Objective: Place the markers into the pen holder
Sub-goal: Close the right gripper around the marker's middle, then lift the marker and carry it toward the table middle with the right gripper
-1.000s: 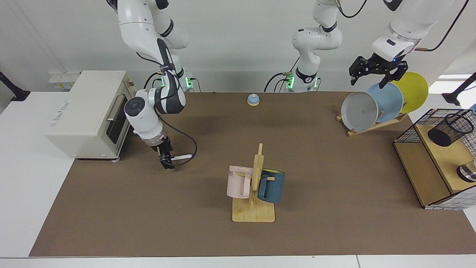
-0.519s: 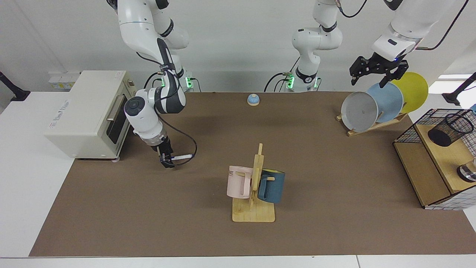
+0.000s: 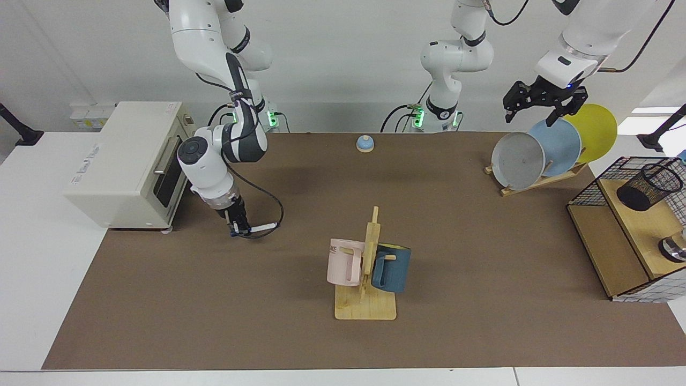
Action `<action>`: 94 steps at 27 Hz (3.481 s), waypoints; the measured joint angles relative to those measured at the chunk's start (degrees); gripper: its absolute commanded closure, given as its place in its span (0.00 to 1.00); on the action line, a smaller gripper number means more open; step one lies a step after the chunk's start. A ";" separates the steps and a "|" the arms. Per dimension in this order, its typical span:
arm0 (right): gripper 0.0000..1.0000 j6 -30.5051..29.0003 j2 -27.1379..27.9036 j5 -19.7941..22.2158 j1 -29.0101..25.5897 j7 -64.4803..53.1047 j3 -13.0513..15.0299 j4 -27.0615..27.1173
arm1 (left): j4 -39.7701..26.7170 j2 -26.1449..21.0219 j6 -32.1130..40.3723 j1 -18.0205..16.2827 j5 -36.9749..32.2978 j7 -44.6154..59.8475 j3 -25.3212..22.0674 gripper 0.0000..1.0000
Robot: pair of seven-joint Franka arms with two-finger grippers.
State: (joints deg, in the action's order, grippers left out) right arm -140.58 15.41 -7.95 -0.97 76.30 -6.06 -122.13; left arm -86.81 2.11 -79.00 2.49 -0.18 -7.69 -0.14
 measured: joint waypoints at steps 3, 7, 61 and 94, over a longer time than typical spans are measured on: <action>1.00 0.00 0.00 0.00 0.00 0.00 0.00 0.00 | 0.00 0.00 0.00 0.01 0.00 0.00 0.12 0.00; 1.00 0.05 -0.02 0.00 0.01 0.00 0.00 0.01 | 0.00 0.01 0.02 0.01 0.00 0.00 0.06 0.00; 1.00 34.17 -25.18 -2.84 28.65 45.45 -1.59 17.16 | -0.12 0.25 0.03 -0.47 3.64 -12.07 -0.53 0.01; 1.00 24.78 -8.19 -2.36 37.84 52.50 -0.91 27.76 | -13.98 6.25 -10.05 8.45 5.10 -66.48 2.68 0.11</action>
State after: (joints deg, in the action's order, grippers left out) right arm -115.81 7.22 -10.31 36.87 128.80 -6.97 -94.36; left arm -100.79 8.36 -89.05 10.94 4.92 -74.17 2.54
